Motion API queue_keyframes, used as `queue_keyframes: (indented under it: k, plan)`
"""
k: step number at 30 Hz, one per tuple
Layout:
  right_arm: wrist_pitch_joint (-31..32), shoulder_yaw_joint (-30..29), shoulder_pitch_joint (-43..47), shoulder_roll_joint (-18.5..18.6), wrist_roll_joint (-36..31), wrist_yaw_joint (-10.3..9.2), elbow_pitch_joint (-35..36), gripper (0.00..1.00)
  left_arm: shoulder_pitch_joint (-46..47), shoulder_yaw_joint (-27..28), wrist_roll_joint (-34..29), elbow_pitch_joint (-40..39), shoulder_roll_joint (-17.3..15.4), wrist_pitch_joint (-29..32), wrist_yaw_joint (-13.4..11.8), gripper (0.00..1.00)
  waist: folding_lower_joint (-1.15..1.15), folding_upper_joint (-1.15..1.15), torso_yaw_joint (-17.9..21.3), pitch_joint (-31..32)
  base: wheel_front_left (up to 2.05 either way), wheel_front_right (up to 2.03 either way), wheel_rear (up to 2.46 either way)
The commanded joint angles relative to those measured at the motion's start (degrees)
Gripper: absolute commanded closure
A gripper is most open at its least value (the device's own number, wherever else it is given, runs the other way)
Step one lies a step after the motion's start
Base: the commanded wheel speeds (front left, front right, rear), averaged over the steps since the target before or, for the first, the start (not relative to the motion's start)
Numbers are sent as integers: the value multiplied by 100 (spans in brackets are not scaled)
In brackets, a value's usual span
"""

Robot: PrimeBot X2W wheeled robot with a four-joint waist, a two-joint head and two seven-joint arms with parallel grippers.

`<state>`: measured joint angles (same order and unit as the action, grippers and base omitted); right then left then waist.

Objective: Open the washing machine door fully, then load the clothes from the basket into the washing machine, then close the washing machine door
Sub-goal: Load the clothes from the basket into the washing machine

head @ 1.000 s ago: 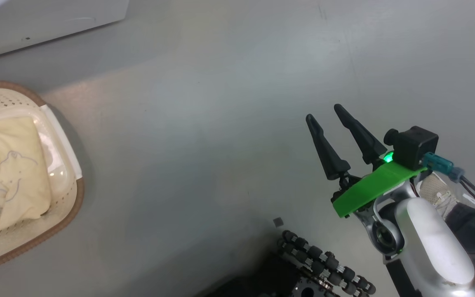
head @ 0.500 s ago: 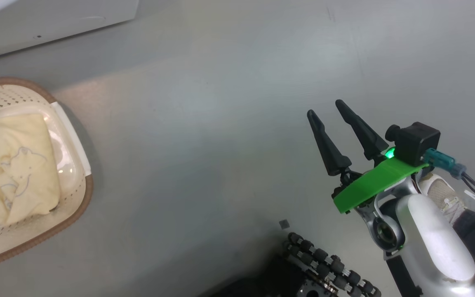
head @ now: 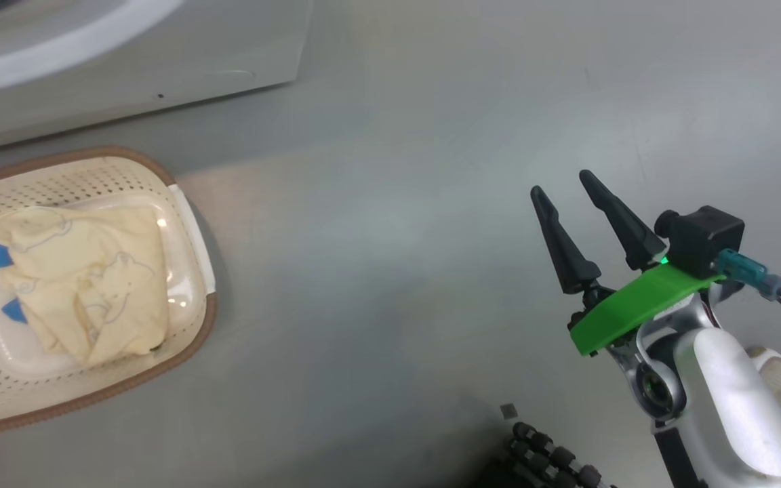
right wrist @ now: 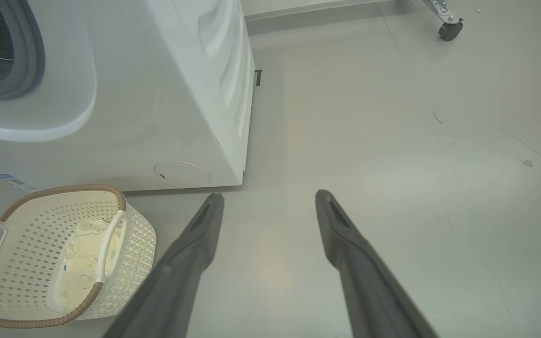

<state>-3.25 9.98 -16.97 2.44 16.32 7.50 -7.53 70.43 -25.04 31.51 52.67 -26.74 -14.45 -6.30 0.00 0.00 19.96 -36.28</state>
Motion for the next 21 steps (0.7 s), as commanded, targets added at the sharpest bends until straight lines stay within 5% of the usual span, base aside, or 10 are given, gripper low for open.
queue_keyframes:
  k: [1, 21]
  plan:
    - [24, 37, 121, 43, -42, -1, 193, 0, 6, 209, -5, -257, -216, -51, -61, 0, 0, 0, -197, 199, 0, 0, 0]
    - [422, -635, 579, 134, -824, -1, 999, 0, -4205, 973, -1091, -4079, 833, -54, -885, 0, 0, 0, -1322, 1441, 0, 0, 0]
